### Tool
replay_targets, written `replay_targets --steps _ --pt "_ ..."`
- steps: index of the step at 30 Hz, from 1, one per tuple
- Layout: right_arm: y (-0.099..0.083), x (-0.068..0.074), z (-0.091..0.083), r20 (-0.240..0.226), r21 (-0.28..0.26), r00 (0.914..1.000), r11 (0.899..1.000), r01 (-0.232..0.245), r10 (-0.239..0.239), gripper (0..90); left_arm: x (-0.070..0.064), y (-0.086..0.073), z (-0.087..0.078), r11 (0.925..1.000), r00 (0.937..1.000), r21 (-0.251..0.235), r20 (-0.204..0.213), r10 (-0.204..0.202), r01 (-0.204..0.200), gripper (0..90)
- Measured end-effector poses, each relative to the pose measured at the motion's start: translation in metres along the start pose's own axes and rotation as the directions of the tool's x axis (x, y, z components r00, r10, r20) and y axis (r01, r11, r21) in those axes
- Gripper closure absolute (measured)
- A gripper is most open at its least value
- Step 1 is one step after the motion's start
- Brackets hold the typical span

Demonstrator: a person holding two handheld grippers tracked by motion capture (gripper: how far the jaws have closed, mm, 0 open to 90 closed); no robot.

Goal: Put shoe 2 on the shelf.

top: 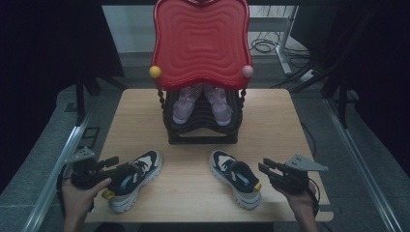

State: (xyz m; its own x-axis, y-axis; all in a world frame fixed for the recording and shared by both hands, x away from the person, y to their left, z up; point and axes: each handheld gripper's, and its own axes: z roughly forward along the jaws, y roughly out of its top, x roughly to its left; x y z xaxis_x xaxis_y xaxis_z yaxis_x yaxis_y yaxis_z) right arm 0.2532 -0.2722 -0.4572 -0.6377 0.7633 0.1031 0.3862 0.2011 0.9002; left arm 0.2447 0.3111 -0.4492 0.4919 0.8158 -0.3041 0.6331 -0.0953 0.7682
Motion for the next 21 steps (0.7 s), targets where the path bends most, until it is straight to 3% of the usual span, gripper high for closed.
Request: replay_targets --steps 6,14,21 --pt "0.000 -0.001 0.009 -0.015 0.016 0.9999 1.000 -0.003 0.003 62.4 0.014 -0.012 0.000 0.9992 0.9995 0.026 -0.011 -0.029 0.030 42.6" --pt "0.000 -0.001 0.012 -0.023 0.023 0.9997 1.000 0.001 -0.001 61.6 0.025 -0.019 0.008 0.9987 0.9999 0.049 -0.011 -0.010 0.011 44.5" --pt "-0.002 -0.004 0.008 -0.009 0.019 0.9998 1.000 -0.016 0.017 61.3 0.028 -0.020 0.015 0.9967 1.0000 0.080 -0.004 0.009 -0.008 53.2"
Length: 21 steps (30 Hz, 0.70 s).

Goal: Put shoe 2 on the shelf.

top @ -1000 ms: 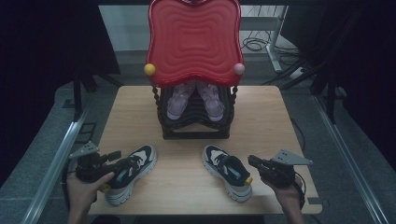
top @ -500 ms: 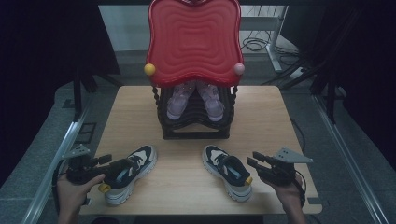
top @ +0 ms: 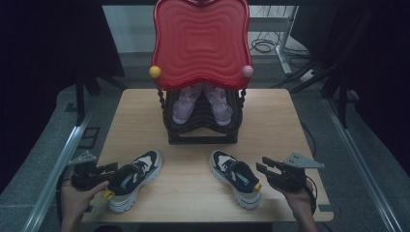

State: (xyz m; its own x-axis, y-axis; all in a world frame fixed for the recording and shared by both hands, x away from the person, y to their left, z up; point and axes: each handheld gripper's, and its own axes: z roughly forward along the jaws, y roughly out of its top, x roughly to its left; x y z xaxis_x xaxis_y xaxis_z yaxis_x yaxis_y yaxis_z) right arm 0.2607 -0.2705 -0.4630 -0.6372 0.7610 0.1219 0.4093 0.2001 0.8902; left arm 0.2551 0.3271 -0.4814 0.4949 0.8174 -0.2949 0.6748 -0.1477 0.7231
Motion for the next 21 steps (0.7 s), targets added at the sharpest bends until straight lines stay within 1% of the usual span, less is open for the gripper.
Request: replay_targets --steps 7,11,13,17,21 --pt "-0.0024 -0.0011 0.0019 0.003 0.007 1.0000 1.000 -0.008 0.008 60.7 0.0006 -0.0008 0.0026 0.9997 0.9997 0.015 0.018 0.017 -0.018 57.6" --pt "-0.0031 -0.0007 0.0040 -0.005 0.013 0.9999 1.000 -0.015 0.015 60.4 0.0006 -0.0014 0.0040 0.9986 0.9994 0.041 0.010 0.033 -0.034 60.4" --pt "-0.0034 -0.0007 0.0047 -0.005 0.016 0.9999 1.000 -0.013 0.014 60.4 0.0008 -0.0016 0.0042 0.9984 0.9993 0.043 0.015 0.035 -0.036 61.9" --pt "-0.0039 -0.0015 0.0055 -0.003 0.018 0.9999 1.000 -0.015 0.015 60.4 0.0000 -0.0017 0.0044 0.9979 0.9991 0.050 0.011 0.041 -0.042 66.0" --pt "-0.0034 -0.0011 0.0063 -0.007 0.018 0.9998 1.000 -0.020 0.020 60.4 0.0004 -0.0021 0.0044 0.9979 0.9992 0.052 0.011 0.039 -0.039 67.8"
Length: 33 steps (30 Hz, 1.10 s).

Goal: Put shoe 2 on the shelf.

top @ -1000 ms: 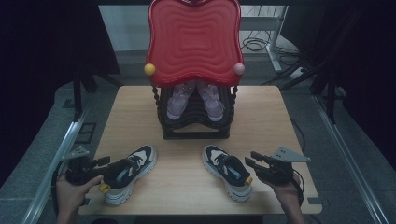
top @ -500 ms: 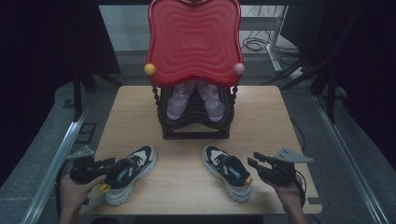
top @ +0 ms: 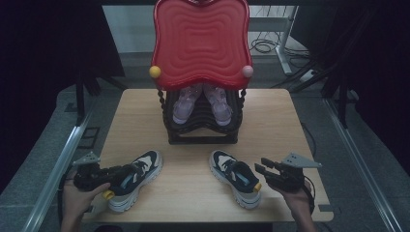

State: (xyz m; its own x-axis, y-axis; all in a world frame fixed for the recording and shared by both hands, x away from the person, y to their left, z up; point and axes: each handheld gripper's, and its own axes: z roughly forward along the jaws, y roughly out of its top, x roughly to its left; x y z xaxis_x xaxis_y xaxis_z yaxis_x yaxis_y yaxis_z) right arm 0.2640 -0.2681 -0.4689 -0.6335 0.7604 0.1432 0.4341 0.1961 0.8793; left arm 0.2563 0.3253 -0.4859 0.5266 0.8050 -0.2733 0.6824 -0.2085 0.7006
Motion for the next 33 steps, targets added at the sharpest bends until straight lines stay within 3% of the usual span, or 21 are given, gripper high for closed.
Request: replay_targets --steps 8,12,17,19,25,33 --pt "0.014 0.003 0.001 -0.054 -0.021 0.9985 1.000 0.004 -0.005 57.7 -0.001 0.000 0.001 1.0000 1.0000 0.001 -0.009 0.004 -0.004 68.8" --pt "0.022 0.005 0.011 -0.112 0.023 0.9936 1.000 0.012 -0.009 56.5 -0.001 0.000 0.001 1.0000 1.0000 0.003 -0.009 0.003 -0.003 69.0" --pt "0.031 0.006 0.029 -0.138 0.073 0.9903 0.997 0.024 -0.014 56.0 -0.001 0.000 0.000 1.0000 0.9999 0.005 -0.010 0.004 -0.004 70.1" --pt "0.033 0.006 0.039 -0.150 0.121 0.9885 0.992 0.032 -0.013 55.7 -0.001 0.000 0.001 1.0000 0.9999 0.005 -0.010 0.004 -0.004 70.6" --pt "0.031 0.003 0.048 -0.147 0.193 0.9890 0.980 0.041 -0.013 56.0 -0.001 0.000 0.001 1.0000 0.9999 0.007 -0.010 0.006 -0.006 71.2" --pt "0.028 0.003 0.051 -0.155 0.231 0.9879 0.972 0.049 -0.013 56.9 -0.001 0.000 0.001 1.0000 0.9999 0.005 -0.010 -0.006 0.006 71.0"
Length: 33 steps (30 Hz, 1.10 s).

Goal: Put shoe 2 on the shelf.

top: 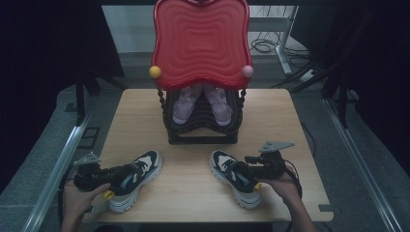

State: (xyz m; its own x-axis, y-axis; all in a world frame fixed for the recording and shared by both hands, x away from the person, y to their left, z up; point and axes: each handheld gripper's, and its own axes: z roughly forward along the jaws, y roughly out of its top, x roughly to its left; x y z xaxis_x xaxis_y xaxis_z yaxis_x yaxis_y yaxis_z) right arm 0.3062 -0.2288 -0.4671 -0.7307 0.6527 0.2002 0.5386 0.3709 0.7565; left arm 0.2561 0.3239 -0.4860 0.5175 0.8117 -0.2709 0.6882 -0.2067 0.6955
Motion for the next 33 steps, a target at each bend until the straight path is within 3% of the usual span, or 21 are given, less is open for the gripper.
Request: replay_targets --steps 8,19,28,33 --pt "-0.002 -0.001 0.003 -0.001 0.048 1.0000 0.999 0.004 -0.004 59.2 0.001 -0.001 0.000 1.0000 1.0000 -0.003 0.004 -0.008 0.008 71.0" --pt "0.002 -0.001 0.008 0.014 0.096 0.9996 0.995 -0.026 0.024 67.8 -0.001 0.000 0.000 0.9999 0.9999 -0.003 -0.004 -0.014 0.014 71.7" --pt "-0.002 0.005 0.003 0.063 0.048 0.9978 0.999 -0.021 0.018 73.4 -0.002 -0.001 0.001 0.9994 0.9994 -0.024 -0.022 -0.025 0.025 73.4" --pt "-0.006 0.005 -0.006 0.045 -0.020 0.9982 0.999 -0.040 0.041 75.3 -0.005 0.000 0.000 0.9982 0.9997 -0.056 -0.013 -0.019 0.018 73.8"
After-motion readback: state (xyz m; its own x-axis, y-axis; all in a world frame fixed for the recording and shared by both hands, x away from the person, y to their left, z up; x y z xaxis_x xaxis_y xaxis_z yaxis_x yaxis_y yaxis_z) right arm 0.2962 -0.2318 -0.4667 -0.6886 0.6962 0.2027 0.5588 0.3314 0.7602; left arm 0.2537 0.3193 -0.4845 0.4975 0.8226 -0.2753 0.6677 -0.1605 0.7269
